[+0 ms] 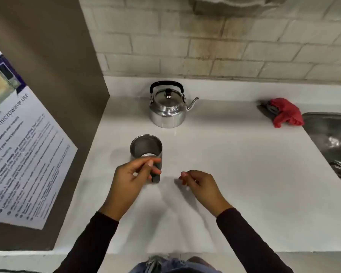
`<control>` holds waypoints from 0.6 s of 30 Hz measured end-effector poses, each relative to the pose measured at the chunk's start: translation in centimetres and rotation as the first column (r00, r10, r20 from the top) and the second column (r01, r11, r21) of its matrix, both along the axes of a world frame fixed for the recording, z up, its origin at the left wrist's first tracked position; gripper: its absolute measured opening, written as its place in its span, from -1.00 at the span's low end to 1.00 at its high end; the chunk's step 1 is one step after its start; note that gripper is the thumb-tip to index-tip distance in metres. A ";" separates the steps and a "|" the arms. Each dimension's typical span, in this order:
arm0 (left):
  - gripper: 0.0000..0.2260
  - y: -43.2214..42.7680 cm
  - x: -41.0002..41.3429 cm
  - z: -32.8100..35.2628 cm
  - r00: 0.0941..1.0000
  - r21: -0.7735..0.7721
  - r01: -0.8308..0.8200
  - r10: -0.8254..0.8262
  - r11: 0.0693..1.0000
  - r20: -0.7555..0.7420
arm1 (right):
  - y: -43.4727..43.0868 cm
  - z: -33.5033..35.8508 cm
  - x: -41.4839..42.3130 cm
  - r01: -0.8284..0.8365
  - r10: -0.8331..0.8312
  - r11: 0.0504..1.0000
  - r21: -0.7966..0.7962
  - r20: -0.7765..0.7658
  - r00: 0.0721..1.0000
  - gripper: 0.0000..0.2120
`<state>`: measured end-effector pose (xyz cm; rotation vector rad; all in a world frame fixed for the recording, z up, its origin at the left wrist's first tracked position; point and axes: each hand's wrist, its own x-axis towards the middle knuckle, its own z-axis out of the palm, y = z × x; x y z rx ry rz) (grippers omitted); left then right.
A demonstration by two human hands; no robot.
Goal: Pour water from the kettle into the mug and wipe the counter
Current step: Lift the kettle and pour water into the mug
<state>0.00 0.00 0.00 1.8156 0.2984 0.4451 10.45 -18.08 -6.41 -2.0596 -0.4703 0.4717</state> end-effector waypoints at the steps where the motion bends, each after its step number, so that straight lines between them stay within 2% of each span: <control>1: -0.73 1.0 0.3 -0.1 0.999 0.002 -0.030 0.030 1.000 0.020 | 1.3 -0.1 0.0 -0.054 0.055 0.998 0.022 -0.021 0.998 -0.72; 4: -0.72 3.0 0.7 0.2 0.994 0.021 -0.112 0.112 0.994 -0.008 | 4.3 0.2 -0.5 -0.120 0.127 0.990 0.069 -0.106 0.986 -0.78; 8: -0.75 5.6 1.8 0.7 0.992 0.004 -0.124 0.124 0.992 0.012 | 6.7 -0.1 -0.7 -0.163 0.208 0.966 0.200 -0.231 0.951 -0.76; 14: -0.80 10.7 10.8 2.6 0.989 0.018 -0.146 0.146 0.989 -0.010 | 7.8 -1.1 -0.6 -0.226 0.301 0.942 0.249 -0.325 0.897 -0.69; 18: -0.77 13.4 19.7 3.6 0.975 0.170 -0.073 0.106 0.983 -0.196 | 7.7 -1.1 -0.2 -0.275 0.341 0.935 0.225 -0.351 0.872 -0.65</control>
